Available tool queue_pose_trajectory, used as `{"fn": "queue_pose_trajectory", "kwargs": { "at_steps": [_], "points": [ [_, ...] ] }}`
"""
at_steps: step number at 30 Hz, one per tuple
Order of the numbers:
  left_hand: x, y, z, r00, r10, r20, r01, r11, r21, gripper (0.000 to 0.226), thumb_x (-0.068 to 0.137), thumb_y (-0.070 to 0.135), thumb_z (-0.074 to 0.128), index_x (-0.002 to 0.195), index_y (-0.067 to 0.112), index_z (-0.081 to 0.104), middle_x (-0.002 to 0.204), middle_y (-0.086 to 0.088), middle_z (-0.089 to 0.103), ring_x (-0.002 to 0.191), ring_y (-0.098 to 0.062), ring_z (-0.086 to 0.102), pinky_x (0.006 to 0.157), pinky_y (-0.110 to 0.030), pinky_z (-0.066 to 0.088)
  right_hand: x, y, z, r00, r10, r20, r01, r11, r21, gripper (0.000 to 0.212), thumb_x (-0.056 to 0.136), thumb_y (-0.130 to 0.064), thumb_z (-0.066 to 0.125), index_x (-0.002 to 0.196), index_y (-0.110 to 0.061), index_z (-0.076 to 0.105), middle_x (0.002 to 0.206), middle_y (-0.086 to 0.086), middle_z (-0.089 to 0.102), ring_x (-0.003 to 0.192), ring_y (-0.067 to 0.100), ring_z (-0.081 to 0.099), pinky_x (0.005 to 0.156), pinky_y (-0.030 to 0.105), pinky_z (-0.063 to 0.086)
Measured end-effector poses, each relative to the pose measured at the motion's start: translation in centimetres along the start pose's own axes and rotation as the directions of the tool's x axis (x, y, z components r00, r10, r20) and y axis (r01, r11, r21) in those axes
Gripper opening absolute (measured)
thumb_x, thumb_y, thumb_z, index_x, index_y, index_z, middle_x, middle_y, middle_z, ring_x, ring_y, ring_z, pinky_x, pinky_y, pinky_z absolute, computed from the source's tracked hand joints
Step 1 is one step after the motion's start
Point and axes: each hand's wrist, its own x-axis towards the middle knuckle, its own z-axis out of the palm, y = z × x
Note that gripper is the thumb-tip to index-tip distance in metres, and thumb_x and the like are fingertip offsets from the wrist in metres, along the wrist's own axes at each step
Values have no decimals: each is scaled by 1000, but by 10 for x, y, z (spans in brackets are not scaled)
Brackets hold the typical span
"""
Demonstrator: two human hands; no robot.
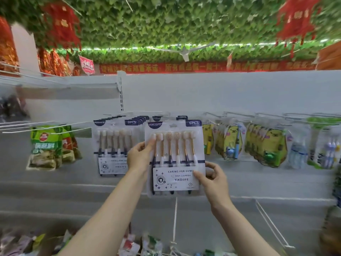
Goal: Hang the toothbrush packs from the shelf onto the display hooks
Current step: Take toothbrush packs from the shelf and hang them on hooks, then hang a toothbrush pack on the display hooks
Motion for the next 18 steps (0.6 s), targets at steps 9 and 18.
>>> {"fn": "queue_pose_trajectory", "kwargs": {
  "at_steps": [9, 18],
  "points": [
    [68, -18, 14, 994, 15, -107, -15, 1000, 1, 28, 88, 46, 69, 82, 19, 64, 85, 5, 64, 78, -10, 56, 76, -24, 40, 52, 24, 33, 999, -31, 10, 31, 999, -19, 31, 83, -9, 77, 104, -25, 60, 89, 4, 76, 80, 19, 73, 67, 27, 53],
    [104, -42, 37, 986, 55, -157, -49, 998, 43, 57, 89, 57, 62, 114, 5, 63, 107, -20, 66, 97, -33, 64, 77, -34, 45, 98, 55, 40, 999, -7, 37, 8, 1000, -26, 32, 85, -12, 77, 108, -24, 58, 92, 3, 75, 84, 19, 72, 74, 32, 56]
  ]
}}
